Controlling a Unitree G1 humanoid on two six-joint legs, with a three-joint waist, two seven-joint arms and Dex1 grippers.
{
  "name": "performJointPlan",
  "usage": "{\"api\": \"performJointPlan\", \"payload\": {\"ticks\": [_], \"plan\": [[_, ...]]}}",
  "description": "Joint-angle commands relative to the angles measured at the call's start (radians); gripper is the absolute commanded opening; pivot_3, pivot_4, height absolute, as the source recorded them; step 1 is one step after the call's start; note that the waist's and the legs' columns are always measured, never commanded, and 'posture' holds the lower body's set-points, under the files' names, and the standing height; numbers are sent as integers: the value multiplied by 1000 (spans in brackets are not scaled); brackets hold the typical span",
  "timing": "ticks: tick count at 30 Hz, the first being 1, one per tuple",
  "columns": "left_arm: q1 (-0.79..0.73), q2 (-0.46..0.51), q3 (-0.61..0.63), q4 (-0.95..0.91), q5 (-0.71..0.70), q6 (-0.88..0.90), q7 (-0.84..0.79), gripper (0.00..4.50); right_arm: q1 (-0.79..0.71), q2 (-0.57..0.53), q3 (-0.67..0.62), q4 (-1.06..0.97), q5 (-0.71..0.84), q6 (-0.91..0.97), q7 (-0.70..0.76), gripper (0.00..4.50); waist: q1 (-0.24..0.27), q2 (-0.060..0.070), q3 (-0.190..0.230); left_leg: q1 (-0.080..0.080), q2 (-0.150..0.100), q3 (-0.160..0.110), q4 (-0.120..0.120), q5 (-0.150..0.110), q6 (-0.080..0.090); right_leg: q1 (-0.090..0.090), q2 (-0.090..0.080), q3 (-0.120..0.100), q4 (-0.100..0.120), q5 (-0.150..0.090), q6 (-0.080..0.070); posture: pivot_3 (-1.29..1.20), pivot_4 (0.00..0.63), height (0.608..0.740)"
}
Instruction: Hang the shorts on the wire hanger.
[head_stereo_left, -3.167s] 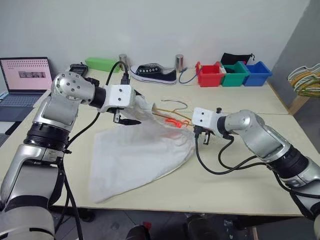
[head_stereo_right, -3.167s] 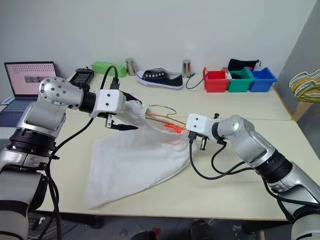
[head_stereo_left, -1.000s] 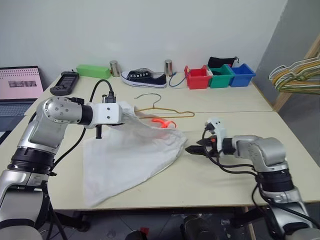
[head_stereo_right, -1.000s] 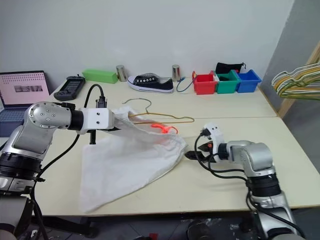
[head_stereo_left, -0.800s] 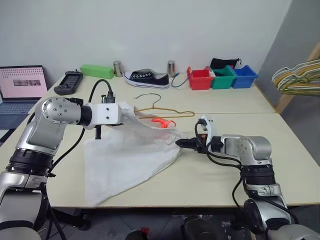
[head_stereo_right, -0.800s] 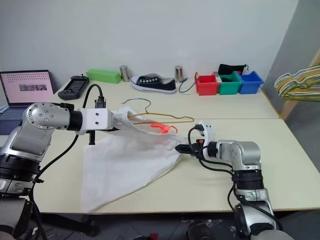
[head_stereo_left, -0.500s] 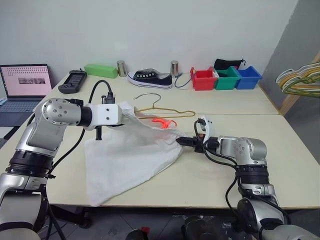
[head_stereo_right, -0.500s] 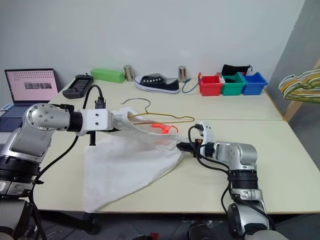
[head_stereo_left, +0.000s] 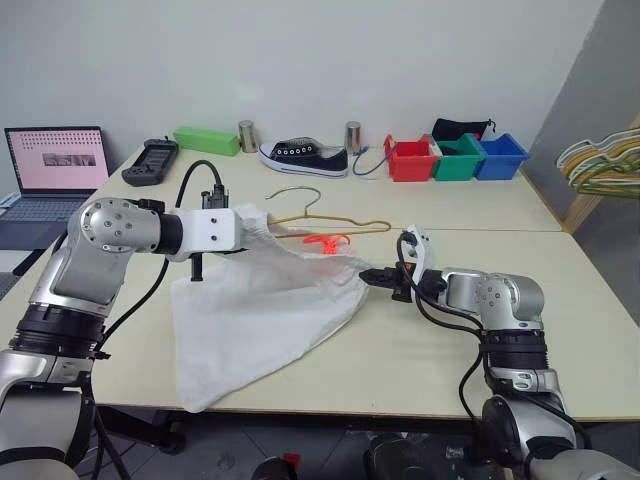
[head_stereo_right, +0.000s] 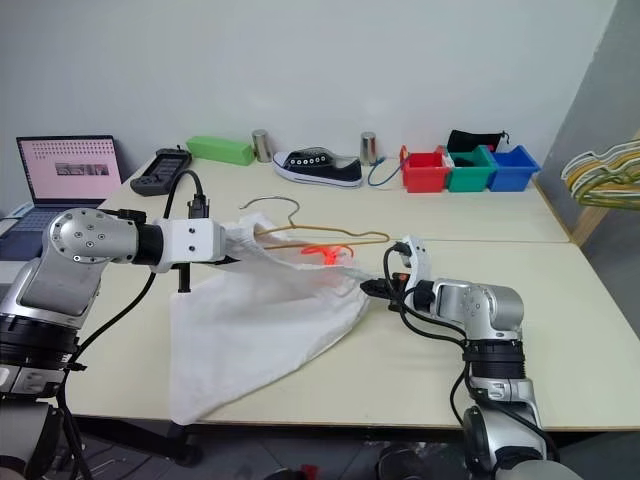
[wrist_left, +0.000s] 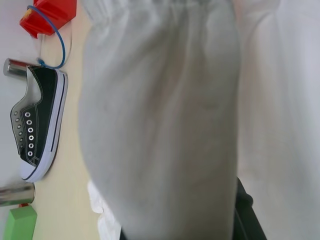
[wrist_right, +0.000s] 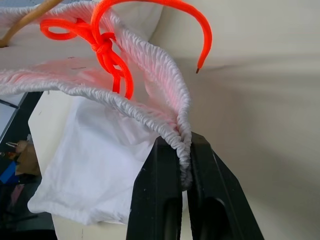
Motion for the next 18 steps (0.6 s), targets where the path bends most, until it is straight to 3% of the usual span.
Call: {"api": "performJointPlan", "payload": {"ticks": [1, 7, 18], "plan": [[11, 43, 74, -84, -105, 117, -56, 61, 10, -84, 108, -71, -51, -129, 44, 21, 0, 0, 0, 0, 0, 0, 0, 0, 0, 0, 0, 0, 0, 0, 0, -134, 0, 740], [77, 121, 109, -187, -222, 299, -158, 61, -8, -220, 199, -15, -118, -283, 123, 21, 1, 0, 0, 0, 1, 1, -2, 0, 0, -1, 0, 1, -2, 0, 0, -134, 0, 740], [132, 181, 65, -159, -134, 218, -149, 61, -64, -355, 243, -23, -119, -329, 239, 21, 2, 0, 0, 0, 1, 2, -2, 0, 0, 0, 0, 1, -2, 0, 0, -140, 0, 740]]}}
